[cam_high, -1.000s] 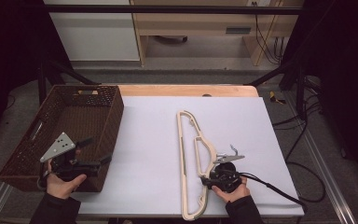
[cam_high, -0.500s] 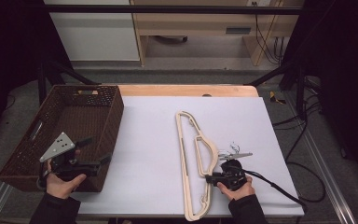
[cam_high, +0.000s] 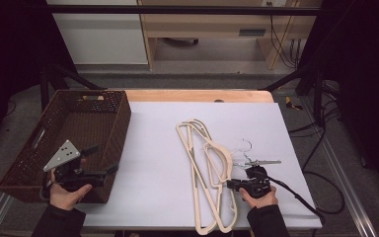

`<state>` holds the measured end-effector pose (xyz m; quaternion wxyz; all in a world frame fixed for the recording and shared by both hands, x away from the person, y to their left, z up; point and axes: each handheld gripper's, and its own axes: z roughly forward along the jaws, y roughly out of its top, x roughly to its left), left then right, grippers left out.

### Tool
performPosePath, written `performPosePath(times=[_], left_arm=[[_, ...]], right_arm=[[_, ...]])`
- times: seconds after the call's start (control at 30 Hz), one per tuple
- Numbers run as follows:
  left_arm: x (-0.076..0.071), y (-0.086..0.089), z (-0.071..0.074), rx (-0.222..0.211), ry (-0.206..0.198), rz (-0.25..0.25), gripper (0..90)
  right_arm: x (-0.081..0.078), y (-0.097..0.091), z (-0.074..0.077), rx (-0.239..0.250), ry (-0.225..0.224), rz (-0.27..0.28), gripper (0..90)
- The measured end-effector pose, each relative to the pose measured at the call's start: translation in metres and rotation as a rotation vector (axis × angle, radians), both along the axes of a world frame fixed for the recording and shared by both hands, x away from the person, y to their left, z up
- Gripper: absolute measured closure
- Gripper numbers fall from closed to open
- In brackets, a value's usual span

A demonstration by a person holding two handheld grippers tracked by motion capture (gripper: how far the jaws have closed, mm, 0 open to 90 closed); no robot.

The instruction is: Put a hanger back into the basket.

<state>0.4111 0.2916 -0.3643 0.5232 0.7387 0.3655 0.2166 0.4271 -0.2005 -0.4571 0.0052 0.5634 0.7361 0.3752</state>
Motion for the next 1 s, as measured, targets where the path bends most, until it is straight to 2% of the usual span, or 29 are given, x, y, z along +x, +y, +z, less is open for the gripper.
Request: performPosePath(times=[0.03,0.13,0.17,0.3,0.47,0.57,0.67,0.73,0.9,1.0], left_arm=[[0.0,0.0,0.0,0.001,0.0,0.0,4.8],[0.0,0.0,0.0,0.002,0.0,-0.001,4.8],[0.0,-0.001,0.0,0.003,-0.001,-0.002,4.9],[0.0,-0.002,0.0,0.004,0.0,-0.004,4.9],[0.0,-0.003,0.0,0.003,0.002,-0.006,5.0],[-0.001,-0.007,0.0,0.008,0.001,-0.015,5.1],[-0.001,-0.009,0.0,0.011,0.002,-0.022,5.1],[-0.003,-0.013,0.002,0.016,-0.003,-0.03,5.1],[-0.006,-0.024,0.006,0.033,-0.012,-0.061,5.2],[-0.007,-0.032,0.006,0.048,-0.01,-0.078,5.2]], right_arm=[[0.0,-0.005,0.003,0.026,-0.012,-0.013,80.7],[-0.001,-0.009,0.006,0.046,-0.024,-0.021,82.6],[-0.003,-0.011,0.01,0.068,-0.035,-0.011,82.9],[-0.004,-0.013,0.014,0.098,-0.044,0.012,83.9],[-0.006,-0.013,0.022,0.113,-0.063,0.054,85.3],[-0.01,-0.011,0.031,0.119,-0.106,0.101,86.4],[-0.012,-0.009,0.035,0.106,-0.125,0.118,86.5],[-0.013,-0.007,0.039,0.099,-0.163,0.14,86.6],[-0.016,-0.005,0.05,0.116,-0.194,0.171,86.7],[-0.017,-0.003,0.053,0.108,-0.21,0.19,86.8]])
